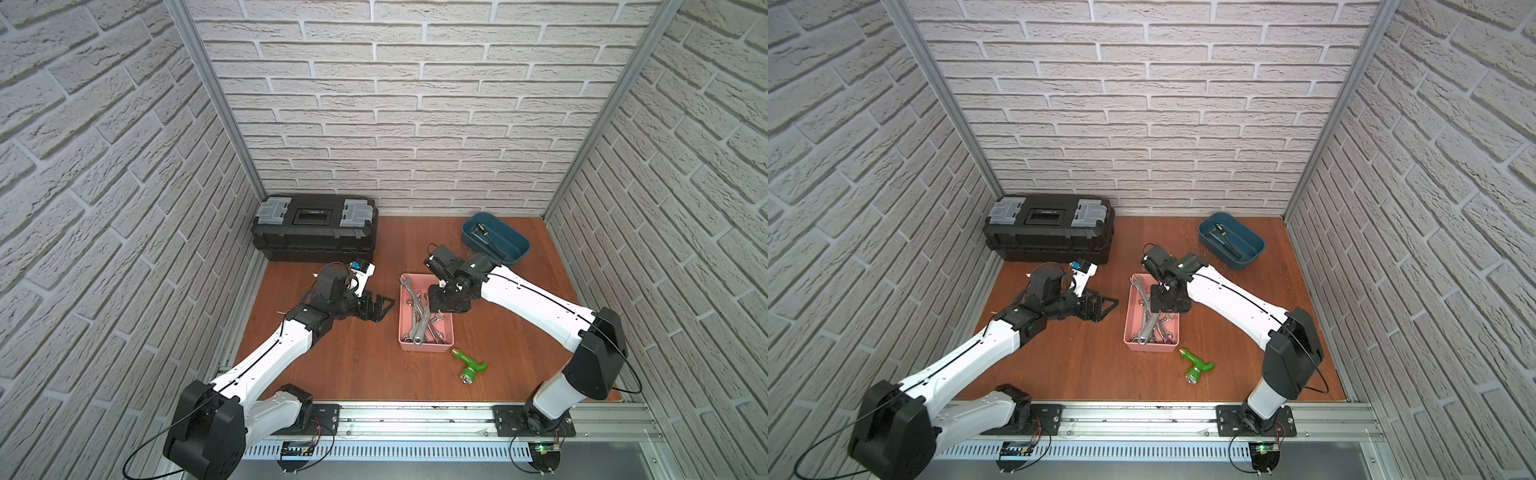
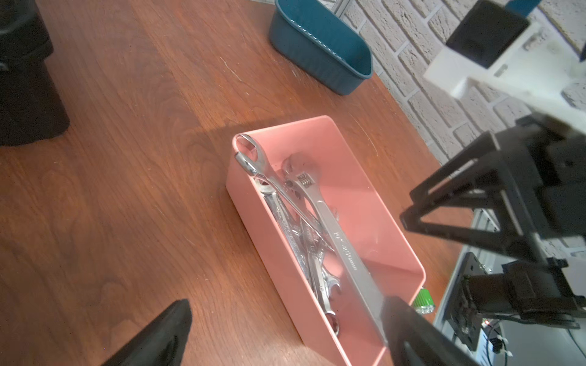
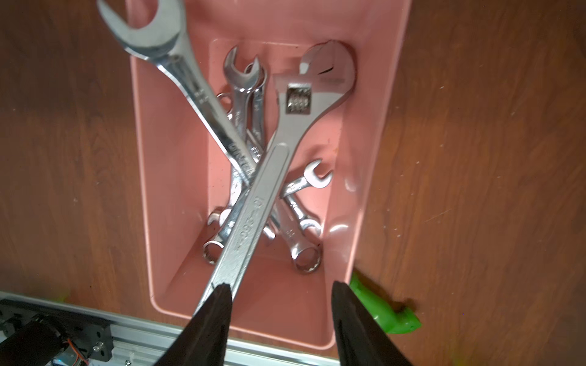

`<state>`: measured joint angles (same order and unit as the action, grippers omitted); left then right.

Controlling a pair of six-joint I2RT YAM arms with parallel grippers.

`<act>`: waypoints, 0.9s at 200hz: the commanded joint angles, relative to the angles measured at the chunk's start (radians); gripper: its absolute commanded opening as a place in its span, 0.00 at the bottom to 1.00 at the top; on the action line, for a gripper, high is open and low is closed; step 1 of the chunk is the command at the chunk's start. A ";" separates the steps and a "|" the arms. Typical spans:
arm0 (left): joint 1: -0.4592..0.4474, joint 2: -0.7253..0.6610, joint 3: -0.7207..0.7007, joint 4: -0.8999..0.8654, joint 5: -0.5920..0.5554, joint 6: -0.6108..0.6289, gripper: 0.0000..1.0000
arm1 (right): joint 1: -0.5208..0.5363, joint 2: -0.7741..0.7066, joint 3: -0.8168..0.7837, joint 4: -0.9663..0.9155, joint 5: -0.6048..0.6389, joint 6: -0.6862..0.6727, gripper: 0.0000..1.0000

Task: Take out the wrench from the storage box
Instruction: Adjust the wrench in the storage box.

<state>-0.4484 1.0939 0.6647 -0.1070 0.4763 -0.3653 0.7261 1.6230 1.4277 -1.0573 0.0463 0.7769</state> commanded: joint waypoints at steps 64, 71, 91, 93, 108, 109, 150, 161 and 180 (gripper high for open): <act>-0.024 -0.077 -0.030 -0.049 -0.041 0.010 0.98 | 0.062 0.084 -0.063 0.157 0.005 0.268 0.59; -0.027 -0.082 -0.030 -0.052 -0.049 0.010 0.98 | 0.062 0.092 -0.070 0.162 0.011 0.286 0.58; -0.029 -0.102 -0.031 -0.062 -0.064 0.013 0.98 | 0.062 0.108 -0.083 0.166 0.033 0.340 0.57; -0.029 -0.104 -0.032 -0.064 -0.067 0.016 0.98 | 0.062 0.109 -0.084 0.167 0.036 0.343 0.56; -0.032 -0.122 -0.030 -0.081 -0.083 0.020 0.98 | 0.062 0.127 -0.084 0.173 0.034 0.364 0.55; -0.032 -0.123 -0.030 -0.083 -0.083 0.021 0.98 | 0.062 0.128 -0.084 0.173 0.035 0.365 0.55; -0.032 -0.171 -0.040 -0.114 -0.094 0.041 0.98 | 0.064 0.145 -0.104 0.179 0.055 0.403 0.50; -0.032 -0.181 -0.045 -0.122 -0.097 0.048 0.98 | 0.063 0.151 -0.100 0.177 0.051 0.401 0.49; -0.035 -0.195 -0.051 -0.127 -0.103 0.049 0.99 | 0.062 0.164 -0.098 0.177 0.053 0.397 0.48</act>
<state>-0.4740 0.9279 0.6399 -0.2184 0.3931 -0.3435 0.7826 1.7641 1.3342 -0.8925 0.0761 1.1454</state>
